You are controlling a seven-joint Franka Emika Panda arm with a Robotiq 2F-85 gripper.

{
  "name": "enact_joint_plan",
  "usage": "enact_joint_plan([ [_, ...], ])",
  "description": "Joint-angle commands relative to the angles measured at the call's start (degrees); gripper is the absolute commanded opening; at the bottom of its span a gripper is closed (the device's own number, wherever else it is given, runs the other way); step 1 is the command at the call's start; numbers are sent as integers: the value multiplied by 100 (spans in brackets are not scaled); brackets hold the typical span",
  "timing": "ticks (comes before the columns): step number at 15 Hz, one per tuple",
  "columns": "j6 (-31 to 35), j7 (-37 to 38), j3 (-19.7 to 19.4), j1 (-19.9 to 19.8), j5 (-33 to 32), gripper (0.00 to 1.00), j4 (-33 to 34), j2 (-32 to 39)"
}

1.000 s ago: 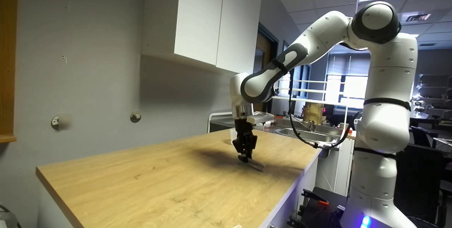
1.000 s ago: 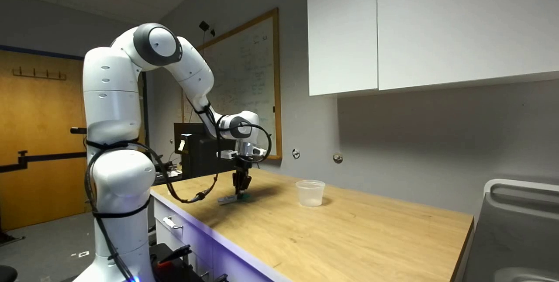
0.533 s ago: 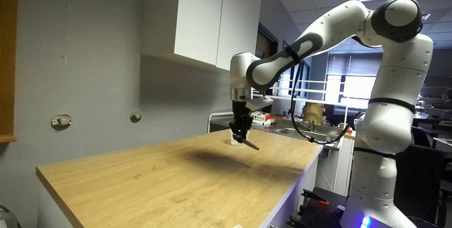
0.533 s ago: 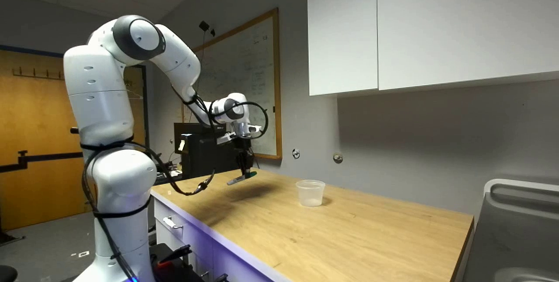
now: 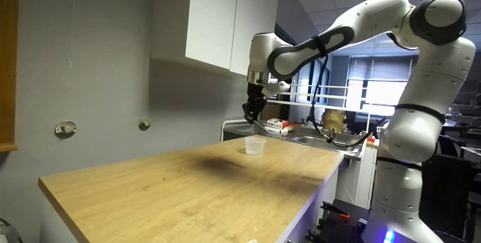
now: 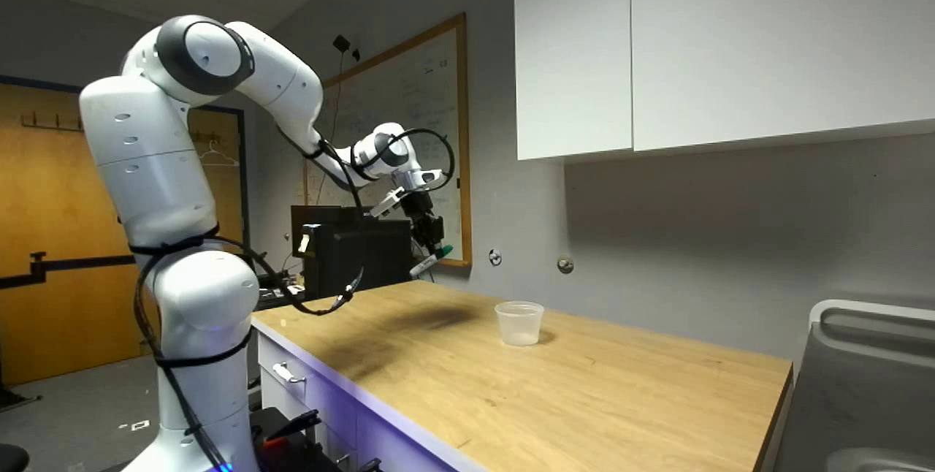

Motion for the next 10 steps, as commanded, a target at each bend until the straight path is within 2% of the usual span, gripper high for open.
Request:
enact_joint_plan([
  [1,-104,15,-126,-289,-235,7,353,33],
  [10,-88,163,-558,-840,-619,7,1291,802],
])
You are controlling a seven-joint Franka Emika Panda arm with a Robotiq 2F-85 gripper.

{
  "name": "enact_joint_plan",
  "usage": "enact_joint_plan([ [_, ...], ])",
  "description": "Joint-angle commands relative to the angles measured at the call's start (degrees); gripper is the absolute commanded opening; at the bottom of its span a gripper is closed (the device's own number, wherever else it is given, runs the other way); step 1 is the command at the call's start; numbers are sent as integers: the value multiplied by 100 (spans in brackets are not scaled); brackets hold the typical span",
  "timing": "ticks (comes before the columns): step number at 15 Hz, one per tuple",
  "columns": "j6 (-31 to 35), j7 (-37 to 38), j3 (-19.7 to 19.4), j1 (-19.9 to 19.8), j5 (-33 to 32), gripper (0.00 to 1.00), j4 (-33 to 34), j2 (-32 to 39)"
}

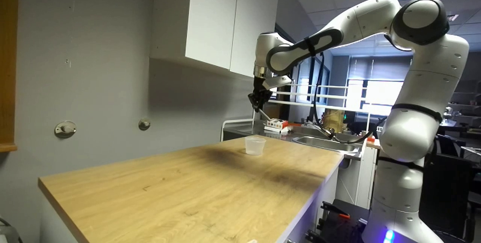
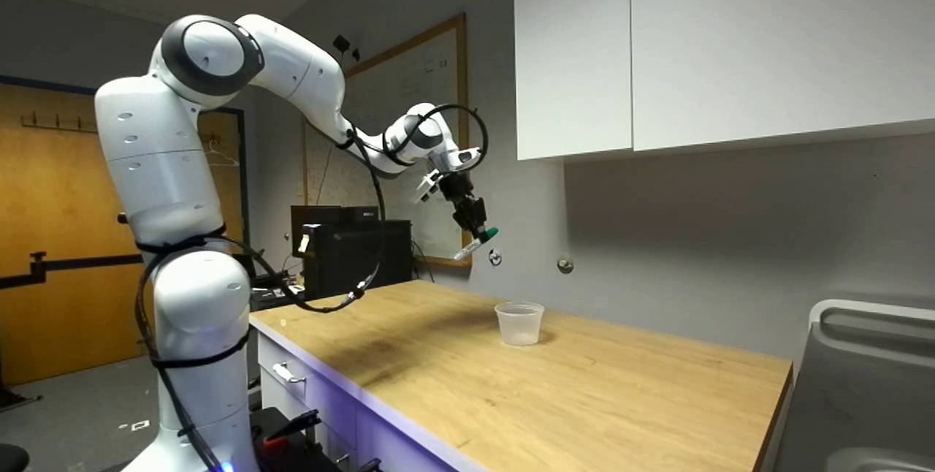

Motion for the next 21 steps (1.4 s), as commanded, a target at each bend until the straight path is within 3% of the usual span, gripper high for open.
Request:
enact_joint_plan([
  [1,-112,177,-137,-103,-242,7,660,615],
  [13,18,126,-839,274,-169,8,2395,2876],
  [21,193,246,-1410,394,-69,7,2655,3309],
])
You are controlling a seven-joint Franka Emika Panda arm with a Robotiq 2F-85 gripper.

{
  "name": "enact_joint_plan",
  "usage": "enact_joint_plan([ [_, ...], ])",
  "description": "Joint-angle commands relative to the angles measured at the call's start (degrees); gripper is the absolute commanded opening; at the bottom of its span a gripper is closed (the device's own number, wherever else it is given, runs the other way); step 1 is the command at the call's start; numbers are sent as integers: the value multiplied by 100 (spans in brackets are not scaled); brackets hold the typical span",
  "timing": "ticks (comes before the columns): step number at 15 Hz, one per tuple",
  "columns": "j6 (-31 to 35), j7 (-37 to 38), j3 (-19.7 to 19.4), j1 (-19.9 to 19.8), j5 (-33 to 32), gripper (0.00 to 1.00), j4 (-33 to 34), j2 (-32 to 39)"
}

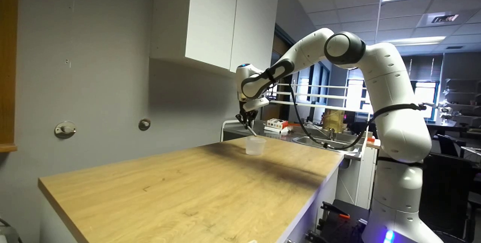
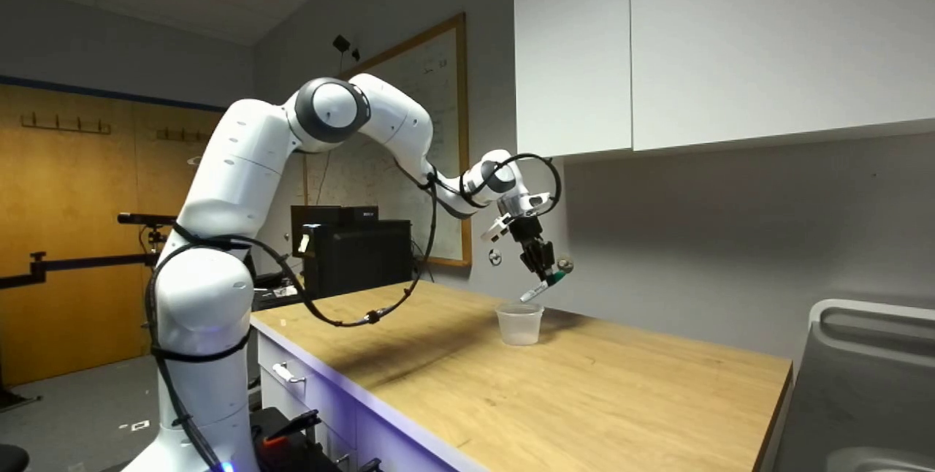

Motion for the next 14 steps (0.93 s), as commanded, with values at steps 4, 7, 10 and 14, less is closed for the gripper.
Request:
enact_joint_plan([
  [4,143,239,-268,123,90,7,-104,48],
  [7,218,401,-268,176,93,7,-280,-19],
  [10,220,536,-252,241,98,36,-386,-46],
  [14,115,575,-223,311,141,69,-482,-85],
])
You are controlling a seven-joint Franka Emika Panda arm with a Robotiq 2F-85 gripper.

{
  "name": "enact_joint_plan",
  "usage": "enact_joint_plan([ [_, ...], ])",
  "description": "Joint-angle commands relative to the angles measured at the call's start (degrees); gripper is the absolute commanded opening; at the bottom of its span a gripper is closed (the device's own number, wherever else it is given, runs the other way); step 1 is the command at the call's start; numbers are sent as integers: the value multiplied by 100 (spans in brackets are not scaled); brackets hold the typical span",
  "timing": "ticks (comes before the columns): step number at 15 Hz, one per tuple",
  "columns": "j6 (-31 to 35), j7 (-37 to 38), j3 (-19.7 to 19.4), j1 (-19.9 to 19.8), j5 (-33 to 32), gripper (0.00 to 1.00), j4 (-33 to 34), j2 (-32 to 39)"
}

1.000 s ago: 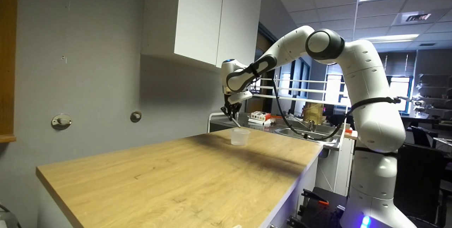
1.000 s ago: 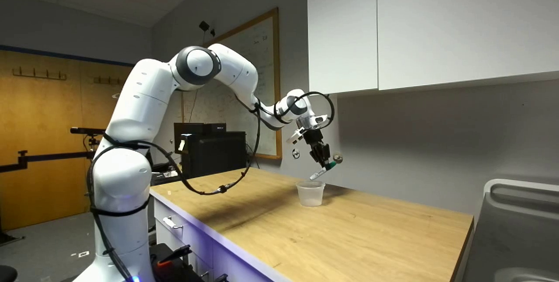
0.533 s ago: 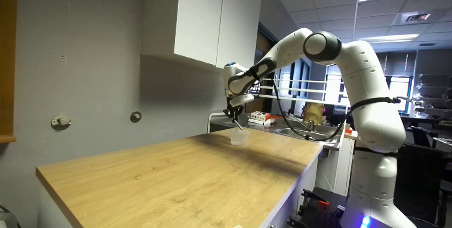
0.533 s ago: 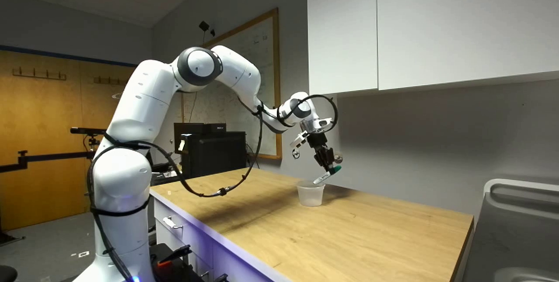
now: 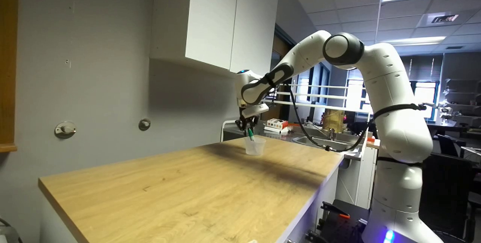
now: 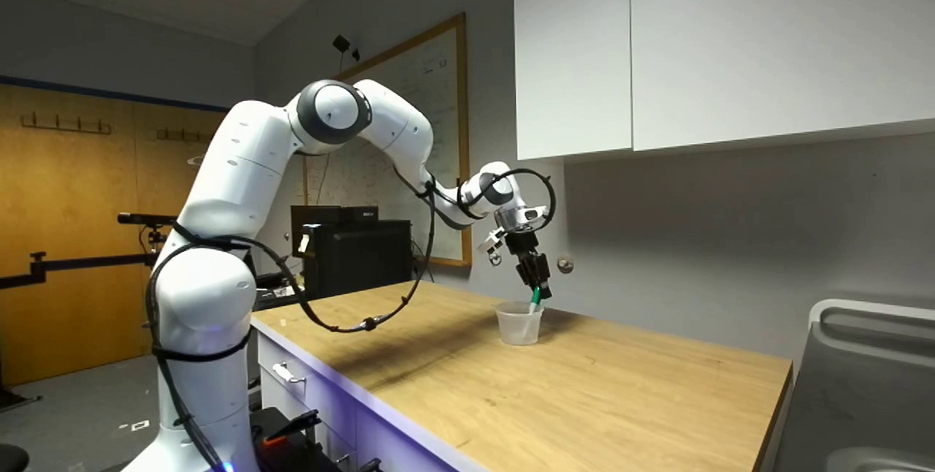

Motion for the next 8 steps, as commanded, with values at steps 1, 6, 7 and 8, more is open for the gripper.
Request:
enact_joint_plan([
  [1,-62,54,-37,111,116,76,-193,-186],
  [6,-206,-1147,287,-20,947,100,-565,-523],
  [7,-129,-610,75,102,608,95,-253,-165],
  [8,-135,-827,129,92,769,100,-329,-234],
])
